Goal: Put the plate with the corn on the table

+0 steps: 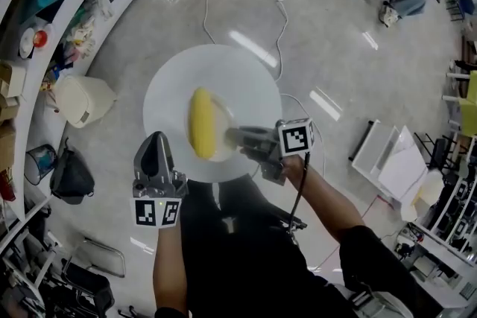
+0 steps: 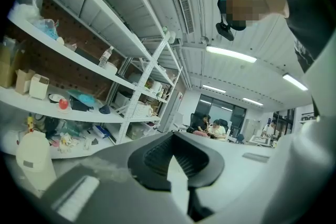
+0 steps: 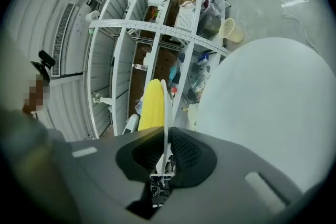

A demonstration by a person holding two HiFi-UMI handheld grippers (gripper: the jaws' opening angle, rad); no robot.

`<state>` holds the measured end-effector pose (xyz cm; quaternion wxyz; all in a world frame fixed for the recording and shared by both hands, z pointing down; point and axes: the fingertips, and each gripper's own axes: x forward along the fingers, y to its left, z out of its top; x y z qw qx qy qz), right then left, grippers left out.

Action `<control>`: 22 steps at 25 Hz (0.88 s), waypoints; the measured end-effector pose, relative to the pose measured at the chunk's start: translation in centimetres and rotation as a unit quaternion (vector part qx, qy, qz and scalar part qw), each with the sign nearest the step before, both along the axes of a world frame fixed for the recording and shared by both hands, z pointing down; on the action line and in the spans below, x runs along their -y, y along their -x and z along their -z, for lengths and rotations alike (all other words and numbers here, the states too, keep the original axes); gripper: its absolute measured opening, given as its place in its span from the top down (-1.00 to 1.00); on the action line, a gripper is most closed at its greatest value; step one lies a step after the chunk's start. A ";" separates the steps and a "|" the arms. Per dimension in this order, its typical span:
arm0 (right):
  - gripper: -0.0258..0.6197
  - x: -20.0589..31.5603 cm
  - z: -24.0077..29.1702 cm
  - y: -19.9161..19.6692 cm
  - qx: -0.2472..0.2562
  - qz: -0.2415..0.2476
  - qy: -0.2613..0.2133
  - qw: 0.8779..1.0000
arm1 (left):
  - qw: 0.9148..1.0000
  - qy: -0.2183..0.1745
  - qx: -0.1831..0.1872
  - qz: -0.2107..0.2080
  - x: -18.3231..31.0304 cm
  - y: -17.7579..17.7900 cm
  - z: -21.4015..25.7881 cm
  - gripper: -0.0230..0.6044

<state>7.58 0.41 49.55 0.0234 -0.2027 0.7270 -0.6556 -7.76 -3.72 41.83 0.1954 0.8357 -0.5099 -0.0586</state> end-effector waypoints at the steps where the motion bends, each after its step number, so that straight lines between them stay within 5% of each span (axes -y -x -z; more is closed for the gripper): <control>1: 0.80 0.2 -0.5 0.1 0.000 0.002 0.000 1.000 | 1.000 0.000 0.000 0.001 0.1 0.0 -0.3 0.91; 22: 0.80 2.8 -8.8 3.0 -0.001 0.037 0.014 0.999 | 0.999 0.029 -0.013 0.041 1.9 1.8 -6.2 0.91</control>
